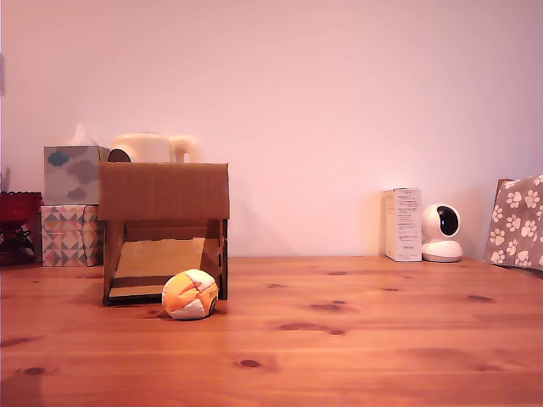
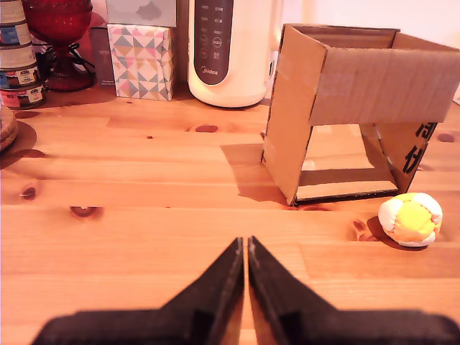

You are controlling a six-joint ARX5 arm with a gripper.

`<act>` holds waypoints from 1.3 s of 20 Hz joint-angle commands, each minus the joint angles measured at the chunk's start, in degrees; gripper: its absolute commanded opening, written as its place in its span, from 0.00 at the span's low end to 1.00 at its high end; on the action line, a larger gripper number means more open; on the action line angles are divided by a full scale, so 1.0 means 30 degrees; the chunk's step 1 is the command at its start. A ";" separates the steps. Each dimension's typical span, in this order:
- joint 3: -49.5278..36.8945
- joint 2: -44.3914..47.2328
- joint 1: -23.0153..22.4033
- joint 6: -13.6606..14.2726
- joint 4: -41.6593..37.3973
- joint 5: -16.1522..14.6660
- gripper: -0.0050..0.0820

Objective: Drop the footbag into the cardboard dice tower

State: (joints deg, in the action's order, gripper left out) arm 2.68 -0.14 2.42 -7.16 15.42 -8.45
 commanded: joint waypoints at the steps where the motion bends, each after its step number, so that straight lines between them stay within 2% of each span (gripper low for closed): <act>1: 0.0015 -0.0197 0.0087 0.0029 0.0576 0.0051 0.03; 8: 0.0015 -0.0197 0.0087 -0.0211 0.0219 -0.0058 0.03; 10: 0.0015 -0.0197 0.0022 -0.1071 -0.1566 -0.0787 0.03; 12: 0.0015 -0.0189 0.0007 -0.2412 -0.3373 -0.1851 0.03; 14: 0.0015 -0.0189 -0.0015 -0.3067 -0.4430 -0.2885 0.03; 20: 0.0058 0.0401 -0.1392 -0.3643 -0.4597 -0.5894 0.03; 24: 0.0117 0.1654 -0.3249 -0.3628 -0.4677 -0.6572 0.03; 26: 0.0117 0.2397 -0.4357 -0.3621 -0.4852 -0.6601 0.03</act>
State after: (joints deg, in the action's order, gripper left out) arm 2.79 6.63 -10.13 -17.80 1.61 -28.05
